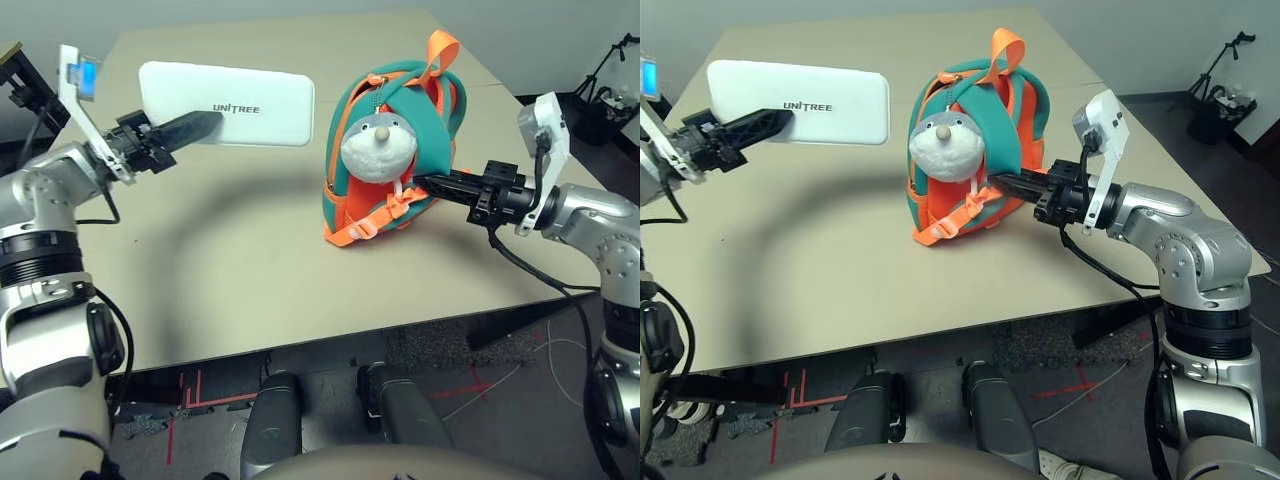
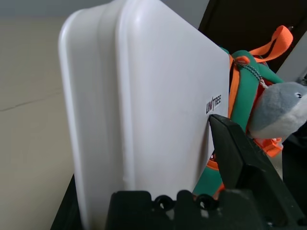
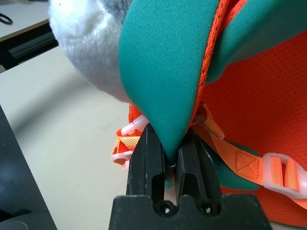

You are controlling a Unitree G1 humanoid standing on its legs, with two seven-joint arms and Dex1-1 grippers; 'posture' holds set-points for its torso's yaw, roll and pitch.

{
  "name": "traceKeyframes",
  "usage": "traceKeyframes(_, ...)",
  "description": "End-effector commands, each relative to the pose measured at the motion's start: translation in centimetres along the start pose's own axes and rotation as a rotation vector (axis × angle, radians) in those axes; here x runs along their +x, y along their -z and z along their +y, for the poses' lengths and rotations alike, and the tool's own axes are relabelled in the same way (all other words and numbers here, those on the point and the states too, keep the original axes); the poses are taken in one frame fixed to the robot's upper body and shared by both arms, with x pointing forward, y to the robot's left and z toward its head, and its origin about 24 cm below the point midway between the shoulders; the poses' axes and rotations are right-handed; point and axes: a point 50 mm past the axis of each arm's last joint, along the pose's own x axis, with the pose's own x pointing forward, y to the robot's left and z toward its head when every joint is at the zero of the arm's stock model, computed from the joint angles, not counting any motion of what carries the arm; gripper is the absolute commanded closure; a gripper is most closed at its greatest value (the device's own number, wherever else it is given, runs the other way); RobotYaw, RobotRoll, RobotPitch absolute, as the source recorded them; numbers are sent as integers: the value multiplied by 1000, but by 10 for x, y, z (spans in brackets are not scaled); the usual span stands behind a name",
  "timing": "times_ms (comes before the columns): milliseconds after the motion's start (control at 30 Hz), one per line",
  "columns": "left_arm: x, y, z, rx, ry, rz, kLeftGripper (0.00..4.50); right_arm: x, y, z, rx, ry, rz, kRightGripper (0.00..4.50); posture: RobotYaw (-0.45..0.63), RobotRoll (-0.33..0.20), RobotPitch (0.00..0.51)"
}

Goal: Put the pencil case into the backpack and zip it.

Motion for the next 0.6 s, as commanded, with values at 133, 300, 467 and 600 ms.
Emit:
traceKeyframes(133, 17, 8, -13, 53, 65, 22, 1374, 7, -1, 1, -16, -22, -14, 4500, -96, 0, 103)
traceKeyframes(300, 30, 21, -12, 63, 62, 21, 1374, 8, -3, 1, -24, -17, -27, 4500, -115, 0, 100)
traceKeyframes(467, 51, 33, -13, 118, 49, 27, 1374, 8, -3, 3, -27, -16, -30, 4500, -127, 0, 99)
traceKeyframes(600, 70, 41, -22, 174, 62, 43, 1374, 8, -4, 4, -30, -14, -30, 4500, -133, 0, 97)
